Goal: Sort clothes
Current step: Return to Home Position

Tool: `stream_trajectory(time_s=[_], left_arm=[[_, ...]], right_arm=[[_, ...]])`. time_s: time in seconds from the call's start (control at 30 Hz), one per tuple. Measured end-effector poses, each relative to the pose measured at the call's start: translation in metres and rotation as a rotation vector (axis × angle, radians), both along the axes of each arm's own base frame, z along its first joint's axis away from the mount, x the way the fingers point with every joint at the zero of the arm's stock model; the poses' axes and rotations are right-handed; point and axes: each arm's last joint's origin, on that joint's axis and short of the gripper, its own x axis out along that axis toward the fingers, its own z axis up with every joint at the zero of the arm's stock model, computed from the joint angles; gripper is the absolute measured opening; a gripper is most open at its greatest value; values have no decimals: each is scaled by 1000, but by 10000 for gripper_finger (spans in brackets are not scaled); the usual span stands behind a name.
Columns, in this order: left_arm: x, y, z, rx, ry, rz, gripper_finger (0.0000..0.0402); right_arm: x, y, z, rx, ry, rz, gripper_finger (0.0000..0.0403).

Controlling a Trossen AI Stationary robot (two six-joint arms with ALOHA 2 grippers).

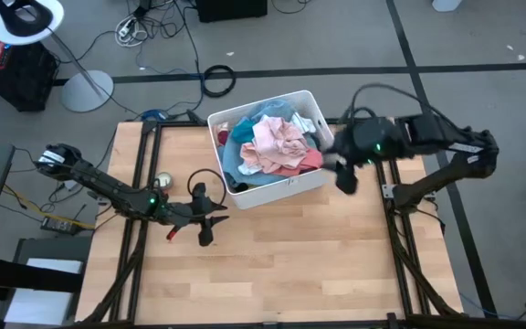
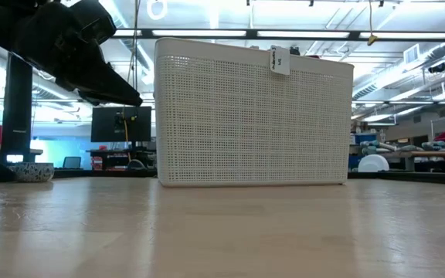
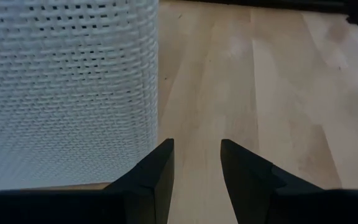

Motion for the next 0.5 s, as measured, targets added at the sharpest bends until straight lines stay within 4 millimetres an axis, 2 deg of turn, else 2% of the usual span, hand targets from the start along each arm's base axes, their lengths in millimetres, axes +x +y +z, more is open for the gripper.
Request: stream_trajectory(time_s=[0.1, 0.23, 0.33, 0.5], left_arm=[[0, 0, 0, 37, 14, -36, 136], [-3, 2, -6, 15, -12, -98, 136], [-11, 9, -20, -37, -70, -153, 136], [-25, 31, -30, -97, -209, -210, 136]], right_arm=[[-14, 13, -22, 35, 114, 57, 190], [-31, 25, -56, 155, 219, -34, 189], [-41, 32, -82, 228, 244, -119, 188], [-44, 50, -122, 255, 187, -10, 189]])
